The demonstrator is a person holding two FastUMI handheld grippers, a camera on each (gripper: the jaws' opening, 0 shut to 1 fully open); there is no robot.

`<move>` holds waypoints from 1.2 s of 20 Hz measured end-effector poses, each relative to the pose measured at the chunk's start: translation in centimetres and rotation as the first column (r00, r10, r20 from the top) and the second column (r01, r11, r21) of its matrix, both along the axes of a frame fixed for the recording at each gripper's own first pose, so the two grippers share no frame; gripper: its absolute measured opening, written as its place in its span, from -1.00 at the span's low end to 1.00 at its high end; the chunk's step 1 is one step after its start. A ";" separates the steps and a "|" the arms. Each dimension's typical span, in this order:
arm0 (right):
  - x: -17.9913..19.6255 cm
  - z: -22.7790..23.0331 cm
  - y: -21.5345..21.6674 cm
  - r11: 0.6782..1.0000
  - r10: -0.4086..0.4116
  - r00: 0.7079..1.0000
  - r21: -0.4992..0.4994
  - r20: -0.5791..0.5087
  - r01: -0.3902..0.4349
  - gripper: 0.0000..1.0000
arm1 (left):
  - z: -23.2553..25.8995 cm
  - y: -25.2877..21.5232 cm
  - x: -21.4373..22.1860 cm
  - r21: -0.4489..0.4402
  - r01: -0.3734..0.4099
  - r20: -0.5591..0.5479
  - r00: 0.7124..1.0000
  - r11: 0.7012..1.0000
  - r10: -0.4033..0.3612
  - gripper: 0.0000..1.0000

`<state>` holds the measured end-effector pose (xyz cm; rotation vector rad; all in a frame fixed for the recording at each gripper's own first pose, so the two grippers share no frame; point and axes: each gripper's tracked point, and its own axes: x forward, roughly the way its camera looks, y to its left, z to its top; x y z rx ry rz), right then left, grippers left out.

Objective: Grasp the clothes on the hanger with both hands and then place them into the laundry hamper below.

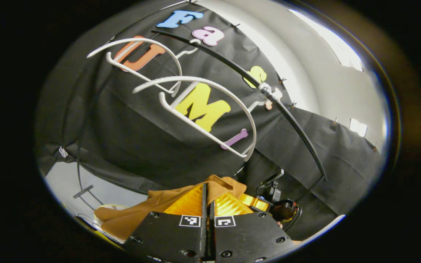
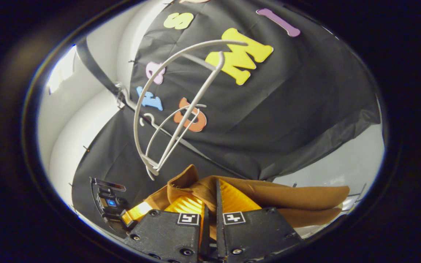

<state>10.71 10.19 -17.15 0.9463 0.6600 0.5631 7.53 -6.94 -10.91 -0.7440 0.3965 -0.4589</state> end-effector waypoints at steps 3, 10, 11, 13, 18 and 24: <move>-0.9 1.3 1.5 0.999 0.046 0.999 0.028 0.016 -0.047 -0.79 | 0.9 -0.8 0.1 -0.017 0.018 0.018 1.000 1.000 -0.018 -0.99; -2.2 -0.7 4.0 0.992 0.102 0.993 0.087 -0.067 -0.096 -0.80 | -1.5 -1.8 -0.5 -0.039 0.036 -0.033 0.999 0.999 -0.038 -1.00; -2.1 -1.3 4.2 0.991 0.106 0.991 0.088 -0.082 -0.098 -0.81 | -2.1 -1.7 -0.6 -0.038 0.033 -0.047 0.998 0.999 -0.035 -1.00; -1.9 -3.1 3.9 0.994 0.096 0.989 0.071 -0.109 -0.089 -0.80 | -3.4 -1.3 -0.7 -0.039 0.030 -0.072 0.997 0.999 -0.033 -1.00; -2.7 -8.8 3.4 0.995 0.091 0.976 -0.024 -0.199 -0.097 -0.80 | -8.4 -0.7 -1.0 0.004 0.014 -0.166 0.986 1.000 -0.013 -1.00; -2.9 -16.2 1.2 0.989 -0.002 0.938 -0.138 -0.348 -0.050 -0.80 | -15.1 0.6 -1.4 0.097 -0.004 -0.297 0.954 0.995 0.033 -1.00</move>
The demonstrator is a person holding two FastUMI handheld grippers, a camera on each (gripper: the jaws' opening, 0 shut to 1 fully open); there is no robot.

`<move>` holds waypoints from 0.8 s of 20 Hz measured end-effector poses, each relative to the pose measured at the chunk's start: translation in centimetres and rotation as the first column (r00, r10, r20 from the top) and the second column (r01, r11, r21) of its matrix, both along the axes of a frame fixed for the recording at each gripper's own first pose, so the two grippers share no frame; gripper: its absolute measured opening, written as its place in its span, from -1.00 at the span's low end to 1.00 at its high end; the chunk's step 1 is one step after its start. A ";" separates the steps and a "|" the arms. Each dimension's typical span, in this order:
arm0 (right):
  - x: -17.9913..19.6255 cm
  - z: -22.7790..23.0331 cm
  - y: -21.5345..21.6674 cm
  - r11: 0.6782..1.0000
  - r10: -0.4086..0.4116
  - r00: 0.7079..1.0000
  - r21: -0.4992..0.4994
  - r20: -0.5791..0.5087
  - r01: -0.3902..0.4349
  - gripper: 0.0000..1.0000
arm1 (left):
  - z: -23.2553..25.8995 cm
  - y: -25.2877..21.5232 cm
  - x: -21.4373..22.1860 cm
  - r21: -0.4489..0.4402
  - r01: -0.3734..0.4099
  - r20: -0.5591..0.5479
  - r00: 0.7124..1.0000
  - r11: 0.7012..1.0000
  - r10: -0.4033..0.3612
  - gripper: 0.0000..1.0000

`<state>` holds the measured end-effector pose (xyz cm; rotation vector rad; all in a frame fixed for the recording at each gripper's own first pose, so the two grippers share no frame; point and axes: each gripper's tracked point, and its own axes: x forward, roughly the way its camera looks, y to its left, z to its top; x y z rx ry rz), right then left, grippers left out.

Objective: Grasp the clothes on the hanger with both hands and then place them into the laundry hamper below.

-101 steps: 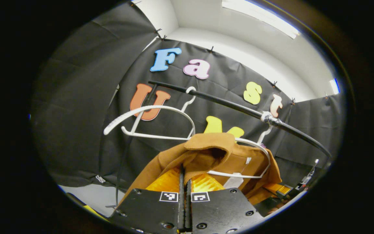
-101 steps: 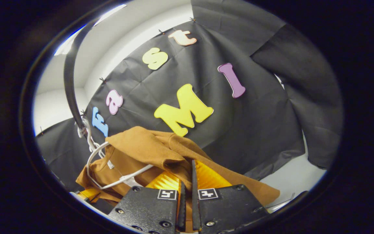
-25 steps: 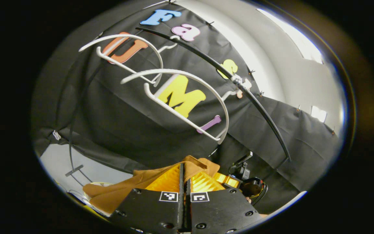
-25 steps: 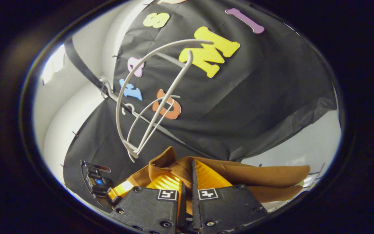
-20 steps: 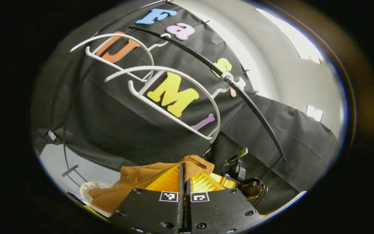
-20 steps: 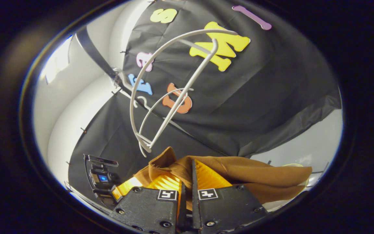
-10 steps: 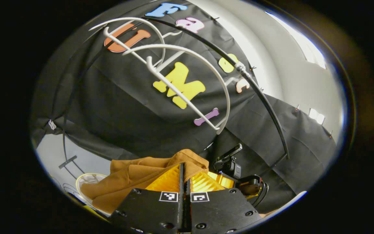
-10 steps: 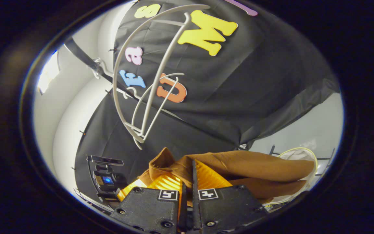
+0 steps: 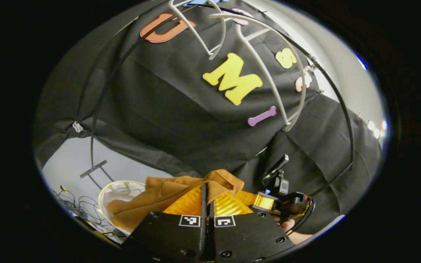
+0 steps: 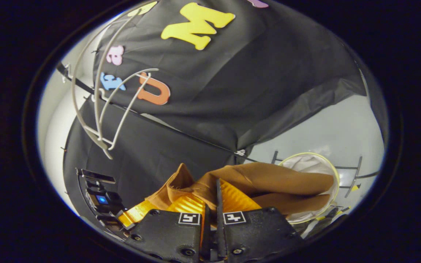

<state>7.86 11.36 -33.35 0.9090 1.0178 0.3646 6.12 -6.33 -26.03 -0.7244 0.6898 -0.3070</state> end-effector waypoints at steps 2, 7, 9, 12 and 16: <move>-0.4 -2.2 -1.0 0.999 -0.017 0.998 -0.053 -0.052 0.014 -0.80 | -2.2 0.1 -0.1 0.045 0.008 -0.044 0.999 0.999 -0.006 -1.00; -1.6 -6.6 -2.7 0.984 -0.058 0.986 -0.178 -0.158 0.030 -0.78 | -6.5 0.4 -0.8 0.168 0.027 -0.174 0.985 0.985 0.002 -0.99; -2.2 -7.9 -3.1 0.975 -0.058 0.978 -0.221 -0.202 0.012 -0.78 | -7.9 0.3 -1.4 0.217 0.044 -0.244 0.970 0.975 0.010 -0.99; -2.7 -8.1 -2.9 0.978 -0.047 0.970 -0.210 -0.240 -0.005 -0.49 | -9.2 -0.9 -2.8 0.244 0.118 -0.321 0.946 0.963 -0.034 -0.94; -2.8 -8.1 -4.3 0.953 -0.031 0.980 -0.301 -0.199 -0.030 -0.02 | -10.3 -1.2 -2.8 0.242 0.123 -0.343 0.939 0.962 -0.034 -0.05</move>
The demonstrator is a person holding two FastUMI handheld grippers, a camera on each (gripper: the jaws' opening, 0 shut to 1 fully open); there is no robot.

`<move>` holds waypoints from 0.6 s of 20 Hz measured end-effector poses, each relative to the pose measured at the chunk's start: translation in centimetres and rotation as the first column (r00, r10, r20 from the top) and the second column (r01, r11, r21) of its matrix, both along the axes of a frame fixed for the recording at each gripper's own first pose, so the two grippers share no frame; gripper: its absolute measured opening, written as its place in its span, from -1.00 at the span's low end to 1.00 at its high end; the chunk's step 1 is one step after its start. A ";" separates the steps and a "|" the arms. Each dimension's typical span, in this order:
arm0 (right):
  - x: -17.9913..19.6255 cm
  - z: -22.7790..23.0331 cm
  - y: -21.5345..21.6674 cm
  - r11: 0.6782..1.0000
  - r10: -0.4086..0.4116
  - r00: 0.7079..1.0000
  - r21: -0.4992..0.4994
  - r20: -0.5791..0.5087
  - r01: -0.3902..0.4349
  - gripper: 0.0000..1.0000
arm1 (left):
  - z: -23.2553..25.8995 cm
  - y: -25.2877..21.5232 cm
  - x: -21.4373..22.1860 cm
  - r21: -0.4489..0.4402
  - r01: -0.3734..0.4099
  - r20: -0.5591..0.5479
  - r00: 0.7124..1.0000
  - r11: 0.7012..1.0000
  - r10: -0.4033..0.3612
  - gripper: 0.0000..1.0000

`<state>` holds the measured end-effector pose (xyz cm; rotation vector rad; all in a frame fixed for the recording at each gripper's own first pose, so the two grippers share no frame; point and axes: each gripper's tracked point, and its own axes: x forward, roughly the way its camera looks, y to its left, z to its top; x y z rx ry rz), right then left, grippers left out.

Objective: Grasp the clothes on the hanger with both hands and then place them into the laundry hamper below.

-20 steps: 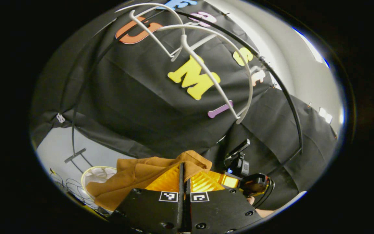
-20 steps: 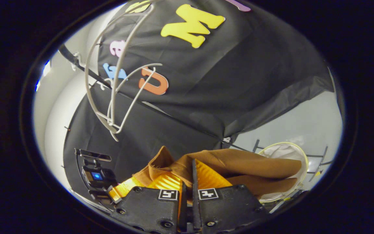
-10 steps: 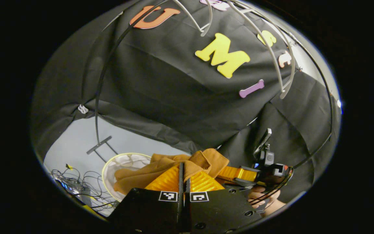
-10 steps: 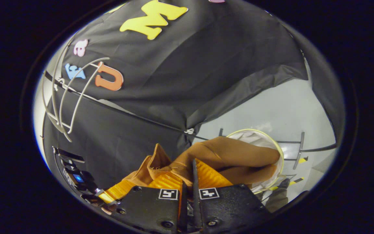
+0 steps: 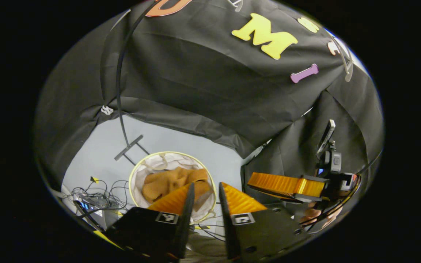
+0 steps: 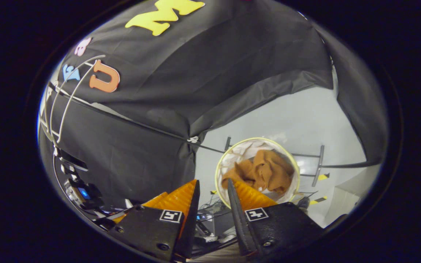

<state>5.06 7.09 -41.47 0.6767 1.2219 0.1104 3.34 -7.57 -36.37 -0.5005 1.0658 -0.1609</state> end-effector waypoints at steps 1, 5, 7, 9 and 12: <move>0.1 0.1 -0.4 0.999 0.017 1.000 -0.031 0.015 -0.017 -0.07 | -0.5 0.4 -0.2 0.024 0.001 -0.004 1.000 1.000 0.000 0.16; -0.1 2.2 -2.3 0.988 0.070 0.994 -0.147 0.088 -0.056 0.24 | -0.7 0.7 -1.0 0.063 0.006 -0.026 1.000 0.998 -0.004 0.55; -0.2 3.9 -3.7 0.974 0.095 0.987 -0.216 0.130 -0.065 0.35 | -0.2 1.0 -1.6 0.080 -0.015 -0.041 0.999 0.997 0.018 0.65; -0.3 5.5 -5.3 0.951 0.131 0.974 -0.301 0.184 -0.071 0.44 | 0.4 1.9 -1.7 0.123 -0.020 -0.024 0.999 0.992 0.023 0.65; -0.6 8.7 -6.7 0.921 0.173 0.943 -0.385 0.285 -0.053 0.52 | 2.5 3.4 -2.3 0.236 -0.011 0.030 1.000 0.972 0.004 0.64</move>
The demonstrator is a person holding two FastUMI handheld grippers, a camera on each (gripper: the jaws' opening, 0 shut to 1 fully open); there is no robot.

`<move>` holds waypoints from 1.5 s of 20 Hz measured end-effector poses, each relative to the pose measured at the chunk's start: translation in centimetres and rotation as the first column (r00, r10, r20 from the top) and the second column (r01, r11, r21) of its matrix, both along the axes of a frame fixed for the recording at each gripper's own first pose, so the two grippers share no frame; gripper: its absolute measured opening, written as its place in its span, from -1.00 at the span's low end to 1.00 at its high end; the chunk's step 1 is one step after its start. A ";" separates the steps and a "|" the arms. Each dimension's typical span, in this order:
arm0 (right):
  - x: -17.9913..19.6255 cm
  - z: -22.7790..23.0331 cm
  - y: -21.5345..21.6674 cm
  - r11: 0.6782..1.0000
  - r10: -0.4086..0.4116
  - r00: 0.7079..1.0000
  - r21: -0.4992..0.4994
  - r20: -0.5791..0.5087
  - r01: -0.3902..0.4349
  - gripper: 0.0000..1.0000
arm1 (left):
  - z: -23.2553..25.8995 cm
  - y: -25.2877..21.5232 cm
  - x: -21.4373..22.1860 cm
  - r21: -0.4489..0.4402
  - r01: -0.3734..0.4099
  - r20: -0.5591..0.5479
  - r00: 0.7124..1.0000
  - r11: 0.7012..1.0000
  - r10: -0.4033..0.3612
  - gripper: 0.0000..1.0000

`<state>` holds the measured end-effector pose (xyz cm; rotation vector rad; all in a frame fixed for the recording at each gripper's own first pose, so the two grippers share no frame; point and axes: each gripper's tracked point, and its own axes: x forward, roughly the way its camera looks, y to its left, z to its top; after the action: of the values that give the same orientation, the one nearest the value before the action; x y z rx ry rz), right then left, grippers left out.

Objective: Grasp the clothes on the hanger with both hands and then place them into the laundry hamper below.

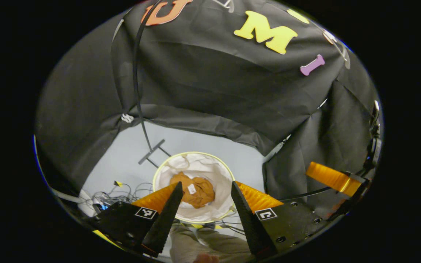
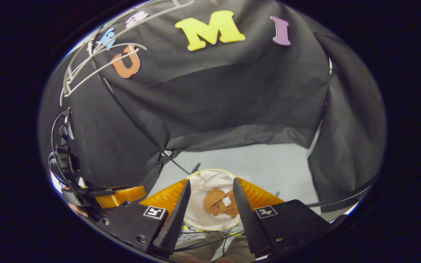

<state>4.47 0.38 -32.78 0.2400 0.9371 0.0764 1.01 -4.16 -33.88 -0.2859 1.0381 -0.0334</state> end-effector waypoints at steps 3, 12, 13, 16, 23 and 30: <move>0.4 4.5 -1.6 0.998 -0.002 0.991 -0.059 0.132 0.009 0.51 | 2.9 0.8 0.1 0.111 0.008 0.076 0.997 0.994 -0.017 0.65; -1.0 19.9 -6.1 0.989 0.016 0.843 -0.134 0.538 0.067 0.51 | 21.2 0.3 3.3 0.302 -0.131 0.566 0.822 0.944 -0.067 0.64; -1.9 21.6 -6.3 0.987 0.021 0.824 -0.141 0.566 0.072 0.53 | 22.2 0.4 3.0 0.313 -0.149 0.598 0.798 0.938 -0.073 0.64; -3.7 27.0 -6.3 0.988 0.043 0.743 -0.140 0.668 0.069 0.53 | 25.5 -0.1 1.8 0.315 -0.212 0.698 0.713 0.925 -0.074 0.62; -7.5 33.1 -5.1 0.980 0.097 0.609 -0.183 0.788 0.081 0.53 | 26.6 1.0 1.0 0.299 -0.320 0.829 0.553 0.899 -0.079 0.64; -12.1 35.5 -3.0 0.956 0.044 0.551 -0.196 0.833 0.220 0.51 | 30.1 6.7 -2.5 0.331 -0.371 0.853 0.510 0.868 -0.108 0.76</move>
<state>-7.61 -2.61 2.72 -0.0359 -0.0512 -0.0433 -1.45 2.49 -3.75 0.1315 -0.0283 0.2185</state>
